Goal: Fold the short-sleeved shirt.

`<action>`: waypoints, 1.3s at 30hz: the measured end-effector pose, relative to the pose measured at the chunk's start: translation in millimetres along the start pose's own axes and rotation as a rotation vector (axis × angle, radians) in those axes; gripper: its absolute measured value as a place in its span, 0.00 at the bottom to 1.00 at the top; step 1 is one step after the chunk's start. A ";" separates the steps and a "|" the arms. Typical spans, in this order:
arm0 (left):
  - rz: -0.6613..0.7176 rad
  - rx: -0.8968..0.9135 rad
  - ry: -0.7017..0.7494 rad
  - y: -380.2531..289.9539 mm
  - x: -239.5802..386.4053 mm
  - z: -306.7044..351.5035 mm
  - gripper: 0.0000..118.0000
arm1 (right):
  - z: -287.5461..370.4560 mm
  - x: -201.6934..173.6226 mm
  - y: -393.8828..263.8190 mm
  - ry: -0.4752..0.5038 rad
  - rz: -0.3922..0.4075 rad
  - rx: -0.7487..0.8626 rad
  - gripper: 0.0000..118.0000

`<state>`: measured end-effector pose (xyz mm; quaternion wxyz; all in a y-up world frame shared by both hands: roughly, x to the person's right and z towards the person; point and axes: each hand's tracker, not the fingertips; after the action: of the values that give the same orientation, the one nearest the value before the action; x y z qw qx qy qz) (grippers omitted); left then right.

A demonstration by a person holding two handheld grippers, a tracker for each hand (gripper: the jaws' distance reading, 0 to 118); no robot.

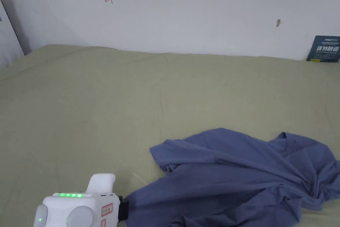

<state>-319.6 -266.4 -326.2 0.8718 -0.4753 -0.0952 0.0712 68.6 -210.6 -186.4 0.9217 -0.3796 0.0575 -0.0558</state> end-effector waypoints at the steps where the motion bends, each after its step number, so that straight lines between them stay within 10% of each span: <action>1: 0.006 -0.003 0.001 -0.5 -0.4 1.9 0.01 | -1.0 -1.2 1.6 0.002 0.004 0.000 0.00; 18: 0.062 0.036 -0.106 6.8 -18.1 4.4 0.01 | -196.5 -28.9 194.6 0.011 0.319 -0.086 0.00; 19: 0.063 0.038 -0.116 7.4 -19.7 4.1 0.01 | -217.8 -32.6 207.3 0.006 0.360 -0.098 0.06; 20: 0.066 0.037 -0.123 8.0 -21.2 3.5 0.01 | -239.5 -36.9 220.1 -0.013 0.395 -0.127 0.34; 21: 0.067 0.039 -0.129 7.8 -22.5 2.5 0.01 | -260.1 -40.2 231.1 -0.004 0.411 -0.150 0.89; 22: 0.064 0.039 -0.130 7.6 -23.0 1.5 0.01 | -278.5 -42.1 239.1 0.002 0.431 -0.187 1.00; 34: 0.091 0.011 -0.154 1.3 -32.5 -10.9 0.01 | -367.1 -57.3 248.3 -0.043 0.537 -0.330 0.91; 35: 0.095 0.010 -0.154 1.3 -32.6 -11.1 0.01 | -361.0 -53.8 250.6 0.024 0.477 -0.353 0.82; 37: 0.100 0.008 -0.157 2.3 -31.2 -10.3 0.01 | -345.3 -53.9 254.2 0.096 0.428 -0.336 0.16; 39: 0.095 0.011 -0.150 5.3 -27.3 -7.9 0.01 | -323.0 -55.0 256.9 -0.010 0.539 -0.279 0.02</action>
<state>-344.5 -275.9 -337.5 0.8604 -0.4677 -0.1371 0.1486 -18.4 -245.2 -592.1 0.8425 -0.4739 0.1586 0.2013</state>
